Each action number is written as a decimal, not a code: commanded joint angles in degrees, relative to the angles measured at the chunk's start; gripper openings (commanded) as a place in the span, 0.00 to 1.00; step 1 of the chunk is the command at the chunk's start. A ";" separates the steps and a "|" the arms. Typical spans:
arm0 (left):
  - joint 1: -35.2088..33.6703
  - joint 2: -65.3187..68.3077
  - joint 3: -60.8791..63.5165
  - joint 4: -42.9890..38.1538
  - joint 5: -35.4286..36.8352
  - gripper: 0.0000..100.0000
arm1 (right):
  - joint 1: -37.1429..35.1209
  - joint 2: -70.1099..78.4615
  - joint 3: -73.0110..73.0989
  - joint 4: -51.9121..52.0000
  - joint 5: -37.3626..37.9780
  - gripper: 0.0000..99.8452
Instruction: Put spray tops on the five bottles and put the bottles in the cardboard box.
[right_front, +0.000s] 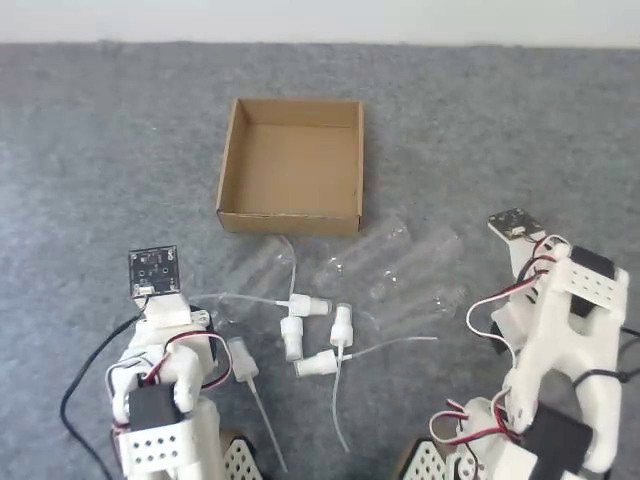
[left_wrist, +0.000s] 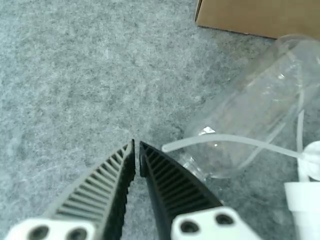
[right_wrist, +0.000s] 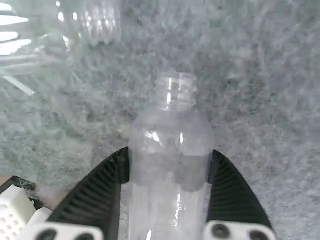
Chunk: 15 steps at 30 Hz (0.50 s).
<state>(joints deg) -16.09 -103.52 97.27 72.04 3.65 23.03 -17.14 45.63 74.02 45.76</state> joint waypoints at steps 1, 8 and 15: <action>-0.18 -0.70 -0.75 0.26 -0.26 0.01 | 0.48 -2.51 -0.18 -0.66 0.62 0.19; -0.18 -0.70 -0.75 0.26 -0.26 0.01 | 0.40 -2.42 -0.18 2.15 4.48 0.19; -0.18 -0.70 -0.75 0.26 -0.26 0.01 | 0.40 -1.71 -0.09 3.56 5.01 0.26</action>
<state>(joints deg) -16.09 -103.52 97.27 72.04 3.65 23.03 -17.14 45.80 75.69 50.07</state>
